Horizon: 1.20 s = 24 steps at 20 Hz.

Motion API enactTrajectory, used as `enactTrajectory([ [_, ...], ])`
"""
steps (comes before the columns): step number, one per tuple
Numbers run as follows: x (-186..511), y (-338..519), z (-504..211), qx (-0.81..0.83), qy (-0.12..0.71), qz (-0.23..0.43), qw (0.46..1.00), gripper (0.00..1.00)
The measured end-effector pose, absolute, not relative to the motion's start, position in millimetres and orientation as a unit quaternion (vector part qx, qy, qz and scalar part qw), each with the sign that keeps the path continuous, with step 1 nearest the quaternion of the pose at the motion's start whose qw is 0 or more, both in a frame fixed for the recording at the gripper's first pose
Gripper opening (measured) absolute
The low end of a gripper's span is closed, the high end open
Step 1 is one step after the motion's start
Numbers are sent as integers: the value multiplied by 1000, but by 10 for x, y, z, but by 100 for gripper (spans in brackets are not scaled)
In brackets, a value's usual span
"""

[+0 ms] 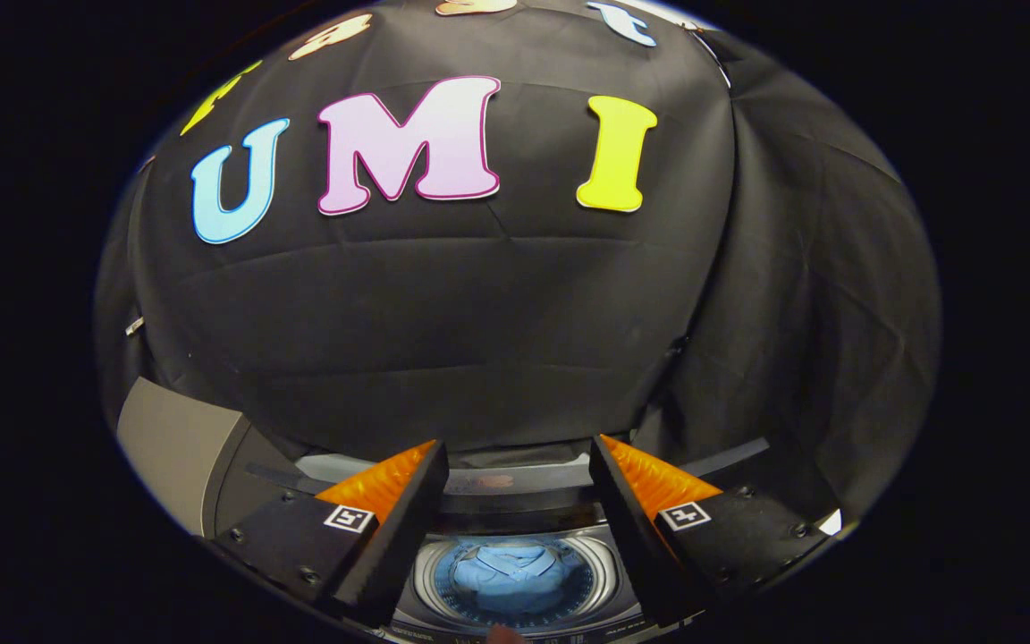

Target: Put the clothes into the washing machine and then close the washing machine lid.

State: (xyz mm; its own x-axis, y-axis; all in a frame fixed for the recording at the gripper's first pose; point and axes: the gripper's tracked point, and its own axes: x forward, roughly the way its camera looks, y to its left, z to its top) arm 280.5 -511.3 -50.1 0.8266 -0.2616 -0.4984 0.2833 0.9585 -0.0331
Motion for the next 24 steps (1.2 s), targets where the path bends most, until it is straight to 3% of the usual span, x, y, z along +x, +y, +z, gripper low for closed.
enactTrajectory([
  [24, 2343, -5005, -653, 31, 248, -130, 959, 98],
])
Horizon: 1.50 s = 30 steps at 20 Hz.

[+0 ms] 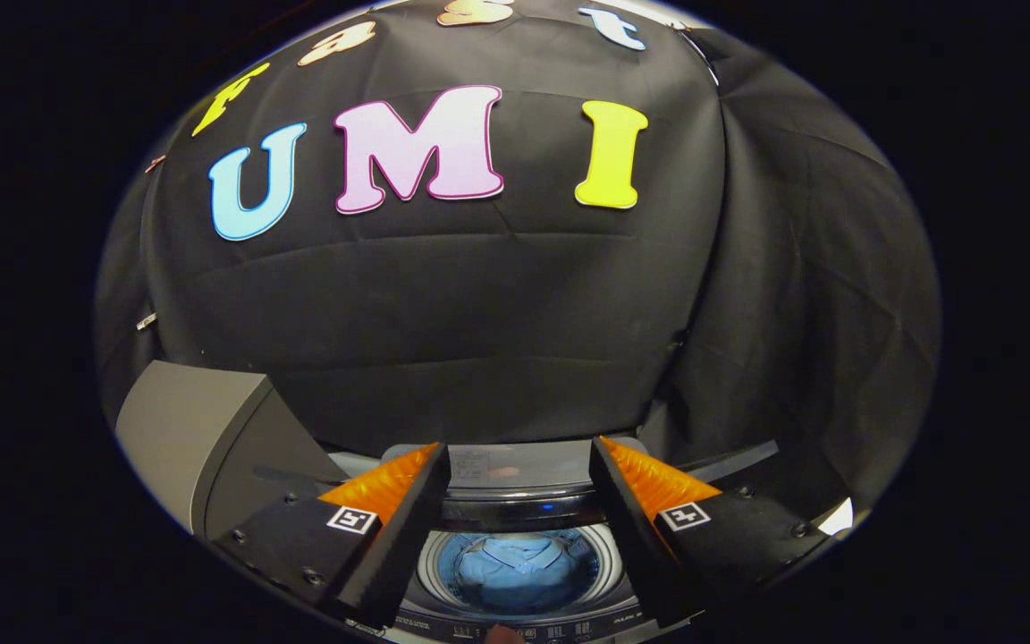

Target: Put the clothes into the washing machine and then close the washing machine lid.

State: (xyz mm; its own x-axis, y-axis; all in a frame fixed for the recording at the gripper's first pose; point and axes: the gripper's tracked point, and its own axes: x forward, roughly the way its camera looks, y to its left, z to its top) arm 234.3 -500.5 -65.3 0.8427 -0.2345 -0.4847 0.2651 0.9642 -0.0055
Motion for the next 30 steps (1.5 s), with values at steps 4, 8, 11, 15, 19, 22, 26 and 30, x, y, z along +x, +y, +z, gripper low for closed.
enactTrajectory([
  [4, 2206, -4925, -968, 39, 285, -123, 950, 98],
  [8, 1979, -4890, -1422, 39, 332, -120, 935, 98],
  [11, 1812, -4907, -1771, 29, 369, -121, 921, 98],
  [15, 1568, -4896, -2133, 18, 413, -120, 903, 98],
  [19, 1389, -4864, -2369, 17, 441, -117, 890, 98],
  [22, 1311, -4872, -2466, 16, 457, -119, 881, 98],
  [26, 1222, -4858, -2626, 21, 475, -120, 872, 98],
  [30, 1211, -4856, -2653, 23, 477, -121, 870, 98],
])
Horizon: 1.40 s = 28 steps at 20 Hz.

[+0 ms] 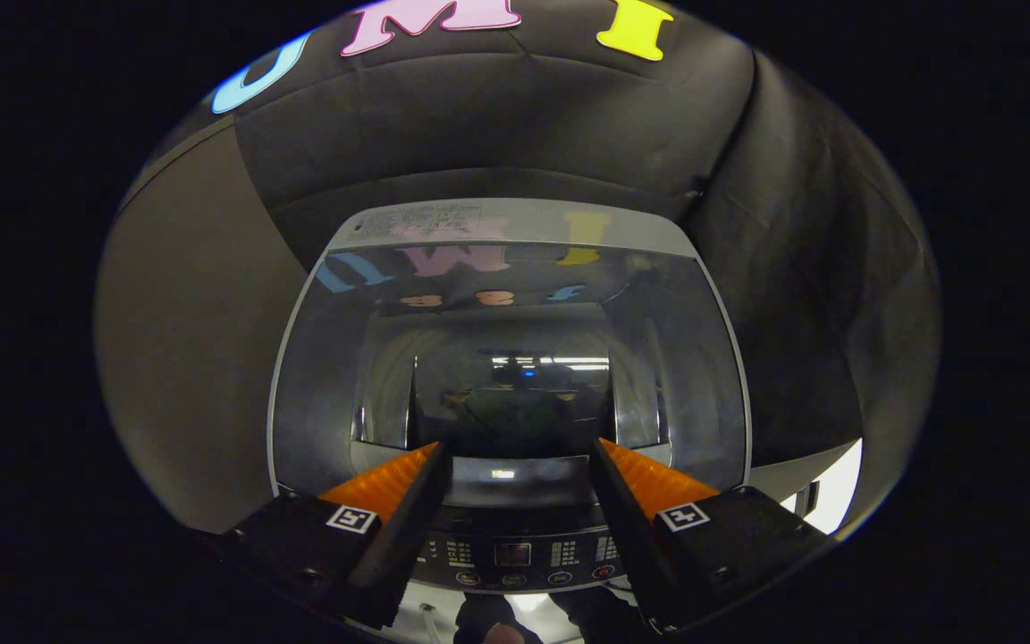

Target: Put the clothes into the washing machine and then close the washing machine lid.

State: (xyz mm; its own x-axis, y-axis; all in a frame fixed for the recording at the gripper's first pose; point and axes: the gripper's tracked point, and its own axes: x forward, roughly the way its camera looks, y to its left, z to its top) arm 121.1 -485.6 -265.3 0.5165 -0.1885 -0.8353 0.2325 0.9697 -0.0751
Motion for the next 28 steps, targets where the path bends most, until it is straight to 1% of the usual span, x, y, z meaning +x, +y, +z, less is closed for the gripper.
enactTrajectory([
  [3, 1246, -4862, -2527, 23, 465, -121, 877, 98],
  [7, 1420, -4863, -2053, 28, 412, -121, 903, 98],
  [11, 1631, -4824, -1315, 28, 327, -114, 938, 98],
  [16, 1828, -4748, -203, 26, 186, -104, 977, 98],
  [19, 1729, -4655, 449, 28, 97, -88, 991, 98],
  [22, 1617, -4621, 1088, 17, 35, -72, 997, 97],
  [26, 1464, -4493, 1509, -3, -9, -56, 998, 97],
  [28, 1422, -4466, 1602, -9, -18, -51, 999, 97],
])
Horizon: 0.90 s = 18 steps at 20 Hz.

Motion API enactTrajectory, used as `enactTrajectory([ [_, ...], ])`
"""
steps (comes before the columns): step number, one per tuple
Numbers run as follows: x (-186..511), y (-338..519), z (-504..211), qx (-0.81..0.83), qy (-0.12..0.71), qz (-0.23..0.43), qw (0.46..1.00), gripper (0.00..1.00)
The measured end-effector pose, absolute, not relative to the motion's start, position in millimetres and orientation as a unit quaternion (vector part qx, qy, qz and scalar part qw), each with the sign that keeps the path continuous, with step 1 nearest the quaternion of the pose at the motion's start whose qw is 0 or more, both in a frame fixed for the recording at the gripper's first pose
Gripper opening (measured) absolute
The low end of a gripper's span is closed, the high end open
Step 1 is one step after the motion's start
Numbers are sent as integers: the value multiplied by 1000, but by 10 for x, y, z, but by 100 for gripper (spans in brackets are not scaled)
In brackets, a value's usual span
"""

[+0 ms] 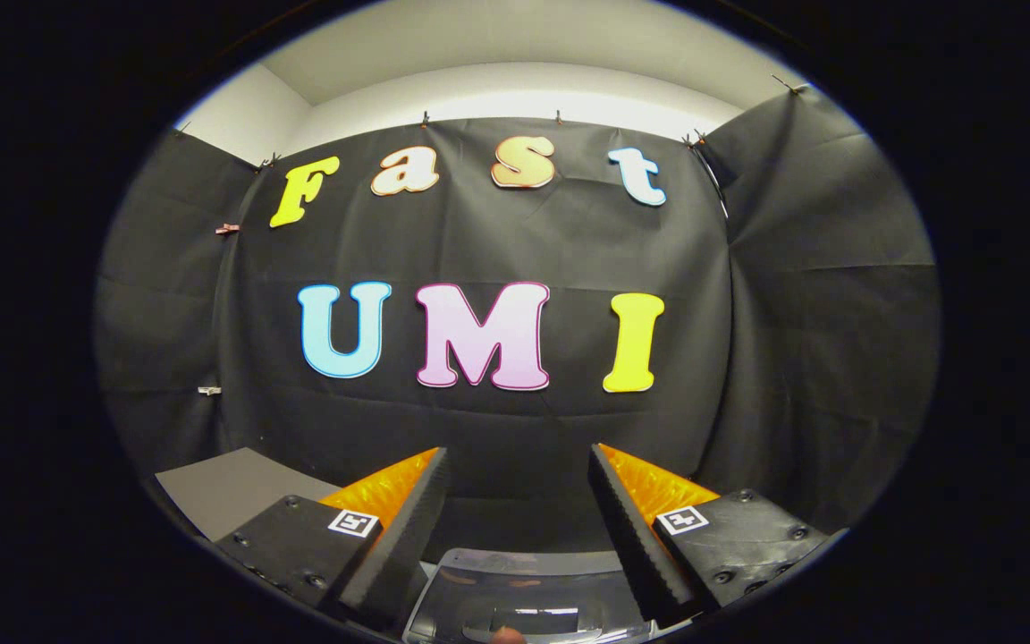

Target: Put the clothes into the washing machine and then close the washing machine lid.

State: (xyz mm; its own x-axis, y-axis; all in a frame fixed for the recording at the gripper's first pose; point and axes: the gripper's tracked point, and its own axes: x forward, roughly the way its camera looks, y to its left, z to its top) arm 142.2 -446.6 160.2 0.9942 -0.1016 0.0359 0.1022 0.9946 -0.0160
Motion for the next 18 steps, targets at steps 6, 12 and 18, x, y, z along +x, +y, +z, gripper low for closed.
enactTrajectory([
  [6, 1410, -4379, 1729, -5, -29, -47, 998, 97],
  [12, 1435, -4362, 1748, -6, -30, -46, 998, 97],
  [18, 1451, -4351, 1756, -7, -29, -45, 999, 97],
])
